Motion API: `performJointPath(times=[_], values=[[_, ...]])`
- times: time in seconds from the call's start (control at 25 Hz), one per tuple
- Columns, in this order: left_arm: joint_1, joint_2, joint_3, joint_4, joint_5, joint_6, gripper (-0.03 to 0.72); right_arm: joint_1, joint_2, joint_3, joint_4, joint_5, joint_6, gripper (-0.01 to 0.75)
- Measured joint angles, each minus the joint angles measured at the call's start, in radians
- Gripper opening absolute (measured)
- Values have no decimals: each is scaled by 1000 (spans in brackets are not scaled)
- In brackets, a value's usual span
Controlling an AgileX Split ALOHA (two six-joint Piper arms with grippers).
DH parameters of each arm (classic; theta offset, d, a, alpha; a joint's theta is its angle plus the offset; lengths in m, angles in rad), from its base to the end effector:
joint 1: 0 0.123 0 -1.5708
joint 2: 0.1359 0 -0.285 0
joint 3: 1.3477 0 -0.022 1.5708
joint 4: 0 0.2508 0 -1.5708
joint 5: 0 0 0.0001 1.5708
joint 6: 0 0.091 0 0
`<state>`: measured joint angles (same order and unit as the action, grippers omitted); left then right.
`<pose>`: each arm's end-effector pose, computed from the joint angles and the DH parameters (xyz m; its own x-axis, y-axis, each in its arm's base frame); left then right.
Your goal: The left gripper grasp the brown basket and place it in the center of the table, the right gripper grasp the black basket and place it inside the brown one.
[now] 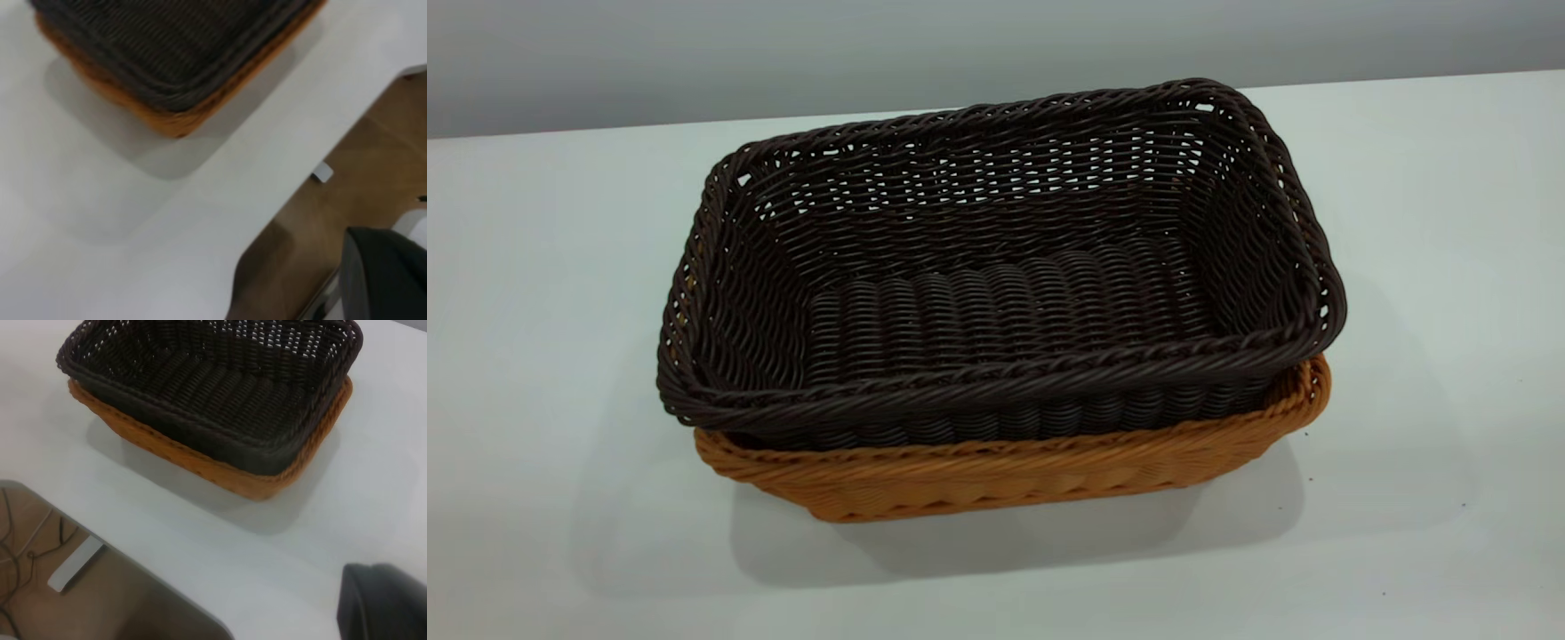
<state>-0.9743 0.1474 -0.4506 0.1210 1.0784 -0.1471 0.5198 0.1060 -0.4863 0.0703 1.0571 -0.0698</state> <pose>0.0192 -0.0110 0.2611 -0.4235 0.4651 -0.7774 0.7414 0.6711 -0.0023 0.0083 0.0112 0.2734 -0.4625 -0.3052 -0.8324 -0.5566 0.8308 0.0047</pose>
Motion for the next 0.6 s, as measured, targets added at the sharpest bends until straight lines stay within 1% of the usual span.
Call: performJointPath(times=[0.24,0.6], values=[[0,-5,3,-94,-5,140,-1,0,0,0,-4,0,2,5],[0,-5,3,-94,-5,147,-1,0,0,1,1,1,4,5]])
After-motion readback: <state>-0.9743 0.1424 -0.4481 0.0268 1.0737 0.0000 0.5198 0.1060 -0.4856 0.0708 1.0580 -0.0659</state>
